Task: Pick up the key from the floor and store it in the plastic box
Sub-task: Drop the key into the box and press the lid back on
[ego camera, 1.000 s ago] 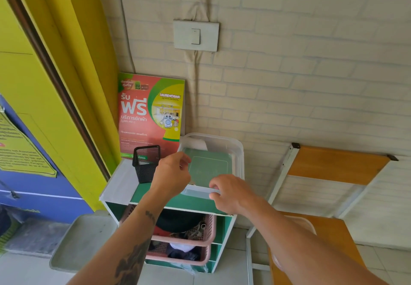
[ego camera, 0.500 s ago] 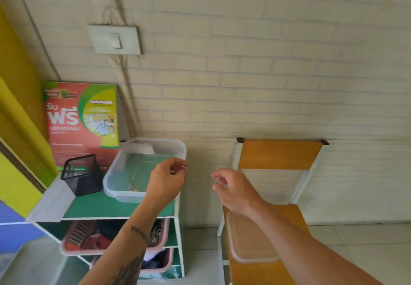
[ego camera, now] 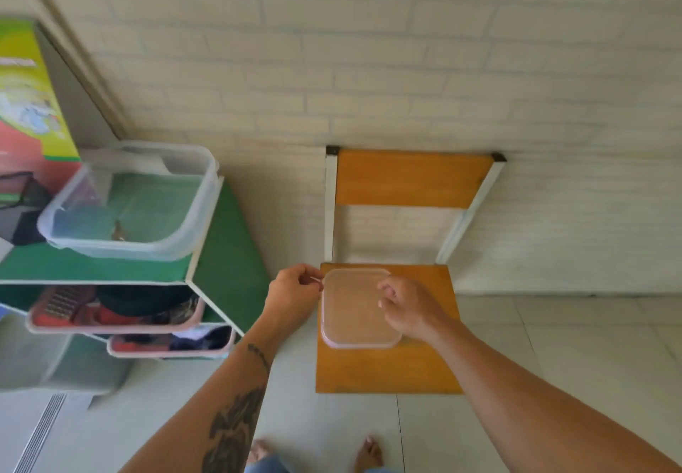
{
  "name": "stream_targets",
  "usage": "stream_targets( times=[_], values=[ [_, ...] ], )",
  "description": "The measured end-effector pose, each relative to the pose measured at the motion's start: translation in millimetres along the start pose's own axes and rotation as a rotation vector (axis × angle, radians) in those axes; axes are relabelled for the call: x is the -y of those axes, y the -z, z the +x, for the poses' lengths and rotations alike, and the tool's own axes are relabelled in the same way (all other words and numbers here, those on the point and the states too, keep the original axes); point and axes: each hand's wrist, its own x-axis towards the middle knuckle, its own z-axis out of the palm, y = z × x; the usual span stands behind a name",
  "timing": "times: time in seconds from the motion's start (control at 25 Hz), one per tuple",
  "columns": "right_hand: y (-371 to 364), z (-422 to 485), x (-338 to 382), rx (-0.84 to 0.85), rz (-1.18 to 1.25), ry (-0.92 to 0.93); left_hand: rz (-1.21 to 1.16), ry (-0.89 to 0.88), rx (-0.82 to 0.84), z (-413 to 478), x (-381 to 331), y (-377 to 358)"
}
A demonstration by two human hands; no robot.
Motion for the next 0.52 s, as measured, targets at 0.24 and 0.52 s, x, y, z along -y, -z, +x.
stream_targets(
  times=[0.24,0.52],
  values=[
    [-53,28,-66,0.061,0.080,-0.122,0.108,0.169,0.086,45,48,-63],
    [-136,101,-133,0.028,0.162,-0.260,0.184,0.289,0.122,132,136,-127]
  ],
)
